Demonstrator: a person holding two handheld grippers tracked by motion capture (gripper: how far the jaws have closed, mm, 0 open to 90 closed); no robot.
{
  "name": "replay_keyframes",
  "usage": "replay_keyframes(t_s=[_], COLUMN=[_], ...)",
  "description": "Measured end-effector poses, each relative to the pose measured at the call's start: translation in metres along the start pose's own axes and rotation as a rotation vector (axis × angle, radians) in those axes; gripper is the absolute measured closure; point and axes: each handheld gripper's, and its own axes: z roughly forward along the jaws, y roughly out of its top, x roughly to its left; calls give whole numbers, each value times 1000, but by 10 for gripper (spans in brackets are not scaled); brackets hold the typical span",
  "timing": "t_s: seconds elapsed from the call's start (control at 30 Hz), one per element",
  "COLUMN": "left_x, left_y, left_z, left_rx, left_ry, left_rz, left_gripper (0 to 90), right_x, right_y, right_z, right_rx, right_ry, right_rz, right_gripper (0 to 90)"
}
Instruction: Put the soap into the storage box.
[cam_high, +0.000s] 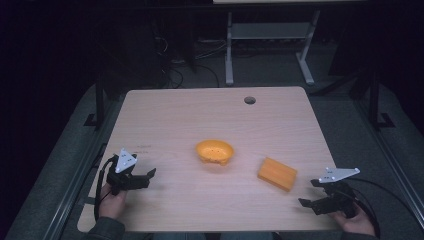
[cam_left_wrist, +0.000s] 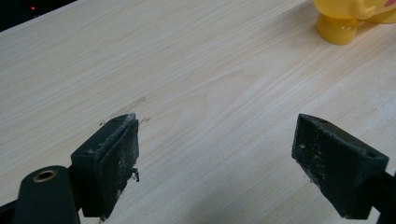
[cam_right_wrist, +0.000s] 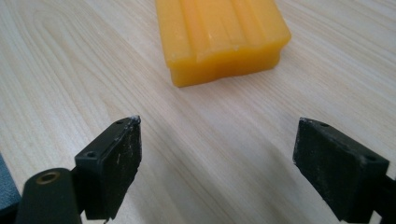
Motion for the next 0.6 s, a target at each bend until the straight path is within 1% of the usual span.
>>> replay_keyframes(t_s=[0.13, 0.17, 0.27, 0.33, 0.37, 0.4, 0.6], left_x=[0, 0, -1, -1, -1, -1, 0], left_y=[0, 0, 0, 0, 0, 0, 0], left_z=[0, 0, 0, 0, 0, 0, 0], left_rx=[2, 0, -5, -7, -7, -5, -7], left_ry=[0, -1, -1, -1, -1, -1, -1], left_rz=[0, -1, 3, 3, 3, 1, -2], left_gripper=[141, 141, 141, 141, 141, 141, 141], right_x=[1, 1, 2, 2, 2, 2, 1], right_y=[5, 10, 15, 23, 23, 28, 42], right_z=[0, -1, -1, -1, -1, 0, 0], right_rx=[0, 12, 17, 21, 21, 24, 50], right_ry=[8, 1, 2, 3, 3, 9, 7], right_rz=[-3, -9, -11, -27, -27, -41, -59], right_gripper=[147, 146, 147, 147, 147, 147, 146])
